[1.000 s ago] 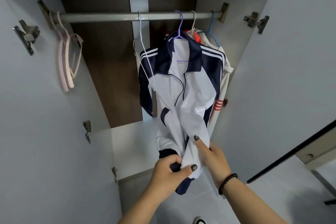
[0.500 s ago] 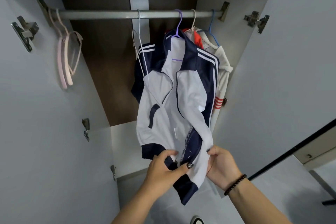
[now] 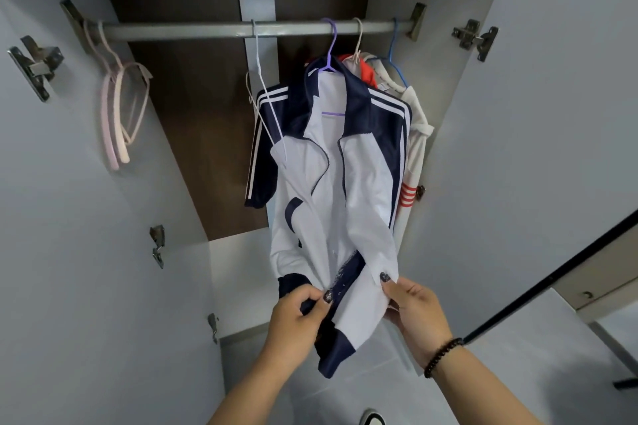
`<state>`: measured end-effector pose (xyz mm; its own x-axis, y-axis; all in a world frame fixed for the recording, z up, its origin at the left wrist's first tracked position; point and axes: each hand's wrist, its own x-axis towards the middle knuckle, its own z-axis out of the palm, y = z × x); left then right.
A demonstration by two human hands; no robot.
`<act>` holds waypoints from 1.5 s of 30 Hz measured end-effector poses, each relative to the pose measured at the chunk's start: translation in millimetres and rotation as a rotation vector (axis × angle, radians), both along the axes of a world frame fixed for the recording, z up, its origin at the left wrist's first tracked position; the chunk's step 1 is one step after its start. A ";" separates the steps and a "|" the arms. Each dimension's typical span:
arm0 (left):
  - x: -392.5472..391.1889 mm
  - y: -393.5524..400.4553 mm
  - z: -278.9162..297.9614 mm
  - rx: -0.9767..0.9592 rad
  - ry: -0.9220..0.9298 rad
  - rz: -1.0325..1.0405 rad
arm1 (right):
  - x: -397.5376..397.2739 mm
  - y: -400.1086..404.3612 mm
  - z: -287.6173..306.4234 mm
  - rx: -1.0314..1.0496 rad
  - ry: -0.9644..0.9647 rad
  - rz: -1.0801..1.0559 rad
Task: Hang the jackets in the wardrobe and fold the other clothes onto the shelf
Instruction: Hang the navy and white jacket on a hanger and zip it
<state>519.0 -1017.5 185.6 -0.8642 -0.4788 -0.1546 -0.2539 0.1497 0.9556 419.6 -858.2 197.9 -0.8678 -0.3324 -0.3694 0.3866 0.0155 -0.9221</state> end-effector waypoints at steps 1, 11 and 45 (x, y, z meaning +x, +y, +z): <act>-0.7 2.3 1.1 0.000 0.010 0.011 | 0.5 -0.5 0.3 0.043 0.014 -0.060; -8.8 17.8 10.7 0.052 0.035 -0.046 | 1.7 6.3 10.2 0.265 0.088 0.087; -39.1 12.4 28.9 0.476 0.022 0.001 | 35.8 -13.8 -3.5 -0.284 -0.607 0.059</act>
